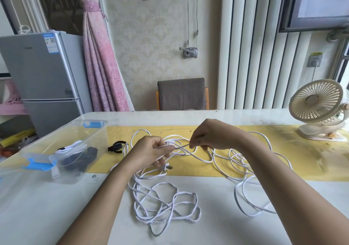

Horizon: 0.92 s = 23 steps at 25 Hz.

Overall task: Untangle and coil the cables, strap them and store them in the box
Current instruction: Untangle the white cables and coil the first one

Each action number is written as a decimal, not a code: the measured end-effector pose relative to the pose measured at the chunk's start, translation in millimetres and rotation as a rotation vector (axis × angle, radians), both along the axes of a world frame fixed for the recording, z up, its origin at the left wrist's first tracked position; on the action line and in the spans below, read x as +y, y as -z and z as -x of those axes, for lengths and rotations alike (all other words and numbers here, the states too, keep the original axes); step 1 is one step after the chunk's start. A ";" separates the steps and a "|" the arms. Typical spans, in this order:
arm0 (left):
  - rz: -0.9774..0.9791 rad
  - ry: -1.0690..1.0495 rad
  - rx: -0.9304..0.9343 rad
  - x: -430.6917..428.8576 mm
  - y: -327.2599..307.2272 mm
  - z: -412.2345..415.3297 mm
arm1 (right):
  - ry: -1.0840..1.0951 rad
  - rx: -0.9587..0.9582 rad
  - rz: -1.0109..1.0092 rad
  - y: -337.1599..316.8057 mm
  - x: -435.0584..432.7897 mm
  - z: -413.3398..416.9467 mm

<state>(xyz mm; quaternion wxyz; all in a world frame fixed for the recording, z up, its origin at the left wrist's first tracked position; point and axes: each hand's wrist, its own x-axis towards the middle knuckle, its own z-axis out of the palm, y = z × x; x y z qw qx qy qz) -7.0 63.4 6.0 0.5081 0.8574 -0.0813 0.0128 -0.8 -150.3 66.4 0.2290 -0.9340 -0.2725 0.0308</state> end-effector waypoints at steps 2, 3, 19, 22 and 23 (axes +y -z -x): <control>-0.056 -0.032 -0.029 -4.2 -0.6 1.6 | -0.057 0.034 -0.014 2.6 3.1 1.0; -0.030 -0.066 -0.035 -6.7 -0.3 1.7 | -0.091 0.056 -0.017 4.4 8.1 3.4; 0.705 -0.542 -0.299 15.9 -4.5 -13.3 | -0.100 0.127 -0.584 -35.1 -50.7 6.8; 0.473 -0.381 -0.149 12.1 -5.9 -8.3 | 0.307 -0.131 -0.368 -27.9 -74.3 -19.3; 0.323 -0.295 -0.072 9.0 -6.2 -5.9 | 0.408 -0.170 -0.133 -25.4 -81.3 -26.1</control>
